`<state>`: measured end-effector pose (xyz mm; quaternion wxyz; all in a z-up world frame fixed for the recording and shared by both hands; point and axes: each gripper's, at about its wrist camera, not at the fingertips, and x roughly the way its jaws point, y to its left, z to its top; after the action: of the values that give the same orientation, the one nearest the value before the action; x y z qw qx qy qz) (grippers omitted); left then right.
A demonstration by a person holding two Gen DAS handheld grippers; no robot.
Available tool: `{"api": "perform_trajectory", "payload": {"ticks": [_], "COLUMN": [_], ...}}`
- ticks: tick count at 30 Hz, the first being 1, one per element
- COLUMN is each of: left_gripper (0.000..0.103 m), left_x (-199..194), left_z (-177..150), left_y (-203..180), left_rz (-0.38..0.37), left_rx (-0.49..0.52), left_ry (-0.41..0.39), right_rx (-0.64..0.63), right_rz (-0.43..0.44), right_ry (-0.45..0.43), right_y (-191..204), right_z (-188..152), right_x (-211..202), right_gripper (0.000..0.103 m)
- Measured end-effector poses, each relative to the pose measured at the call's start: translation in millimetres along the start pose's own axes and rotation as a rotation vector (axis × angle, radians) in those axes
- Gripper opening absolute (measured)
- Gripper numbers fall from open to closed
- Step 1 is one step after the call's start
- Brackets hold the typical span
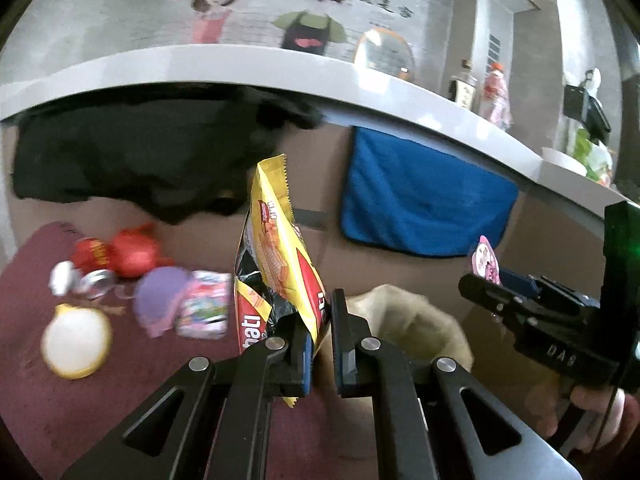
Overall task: Collect trash
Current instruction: 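Carry the wafer pack into the bin with the left tool while the right tool drops the lollipop card in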
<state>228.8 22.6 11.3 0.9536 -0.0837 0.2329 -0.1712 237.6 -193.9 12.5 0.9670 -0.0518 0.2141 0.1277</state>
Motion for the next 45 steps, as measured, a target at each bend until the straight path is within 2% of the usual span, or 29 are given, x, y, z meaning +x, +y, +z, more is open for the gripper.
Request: {"api": "perform_trajectory", "payload": {"ticks": [4, 6, 13, 23, 29, 40, 45], "left_gripper": [0.008, 0.008, 0.008, 0.008, 0.008, 0.008, 0.010], "left_x": [35.6, 48.0, 84.7, 99.0, 103.6, 123.4, 134.6], "left_z": [-0.4, -5.5, -30.6, -35.2, -34.8, -39.2, -37.5], "left_y": [-27.2, -36.0, -46.0, -56.1, -67.9, -72.6, -70.7], "left_rz": [-0.028, -0.021, -0.007, -0.024, -0.086, -0.112, -0.153], "left_rx": [0.027, 0.042, 0.036, 0.062, 0.078, 0.077, 0.069], "left_ry": [0.002, 0.000, 0.067, 0.075, 0.073, 0.118, 0.147], "right_rx": [0.001, 0.034, 0.139, 0.193, 0.193, 0.206, 0.198], "right_rz": [-0.074, -0.069, -0.053, -0.066, -0.069, -0.069, -0.083], "right_ry": [-0.016, -0.006, 0.032, 0.066, 0.059, 0.073, 0.076], "right_y": [-26.5, -41.2, -66.1, -81.1, -82.4, -87.1, -88.4], "right_z": [-5.5, -11.5, -34.5, -49.9, -49.5, -52.6, -53.6], "right_x": [6.1, 13.8, 39.5, 56.2, 54.1, 58.0, 59.9], "right_gripper": [0.047, 0.047, 0.047, 0.047, 0.047, 0.047, 0.048]}}
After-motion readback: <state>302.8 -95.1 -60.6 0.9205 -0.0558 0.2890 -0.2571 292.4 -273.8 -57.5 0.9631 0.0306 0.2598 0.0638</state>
